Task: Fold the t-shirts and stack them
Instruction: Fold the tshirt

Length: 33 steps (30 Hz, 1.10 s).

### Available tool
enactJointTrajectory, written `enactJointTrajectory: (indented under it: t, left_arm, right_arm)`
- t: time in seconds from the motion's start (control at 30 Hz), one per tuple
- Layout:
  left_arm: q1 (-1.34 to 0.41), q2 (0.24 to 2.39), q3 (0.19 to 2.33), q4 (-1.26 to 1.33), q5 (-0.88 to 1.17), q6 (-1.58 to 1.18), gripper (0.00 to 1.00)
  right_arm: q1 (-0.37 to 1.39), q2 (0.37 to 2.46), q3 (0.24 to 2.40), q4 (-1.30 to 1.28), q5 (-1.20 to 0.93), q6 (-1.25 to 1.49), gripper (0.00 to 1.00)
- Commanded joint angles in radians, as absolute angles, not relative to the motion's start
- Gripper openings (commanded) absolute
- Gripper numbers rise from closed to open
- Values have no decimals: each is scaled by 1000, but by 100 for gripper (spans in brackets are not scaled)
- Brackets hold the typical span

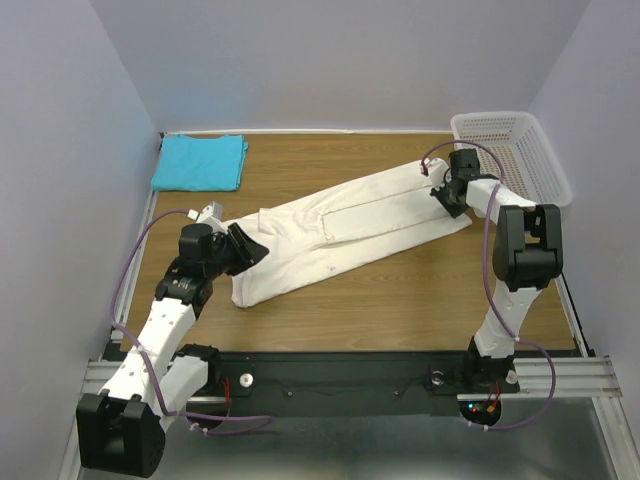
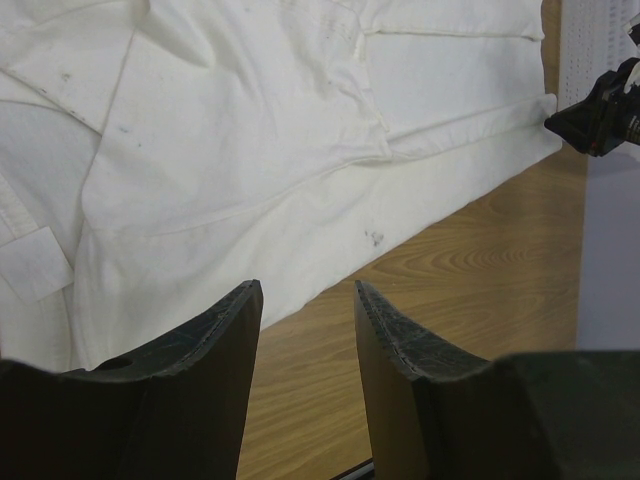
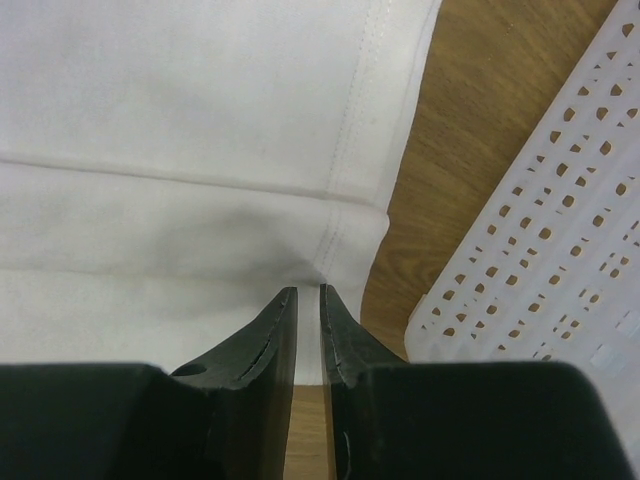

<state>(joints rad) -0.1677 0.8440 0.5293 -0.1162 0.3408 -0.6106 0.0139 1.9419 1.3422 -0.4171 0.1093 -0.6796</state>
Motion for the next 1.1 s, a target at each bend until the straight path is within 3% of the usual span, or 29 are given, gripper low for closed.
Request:
enactJointTrajectory:
  t: [0.0, 0.7, 0.93, 1.07]
  left_arm:
    - [-163, 841, 515, -87, 356, -598, 52]
    - [-163, 867, 515, -80, 354, -594, 52]
    - [-163, 864, 515, -80, 356, -595, 52]
    - [-163, 874, 517, -77, 367, -589, 52]
  right_arm:
    - [5, 1968, 1384, -405, 120, -664, 21]
    - [9, 2097, 1618, -408, 58, -566, 21]
    - [11, 2045, 1628, -428, 5, -612, 31]
    - [12, 2013, 1654, -465, -29, -623, 31]
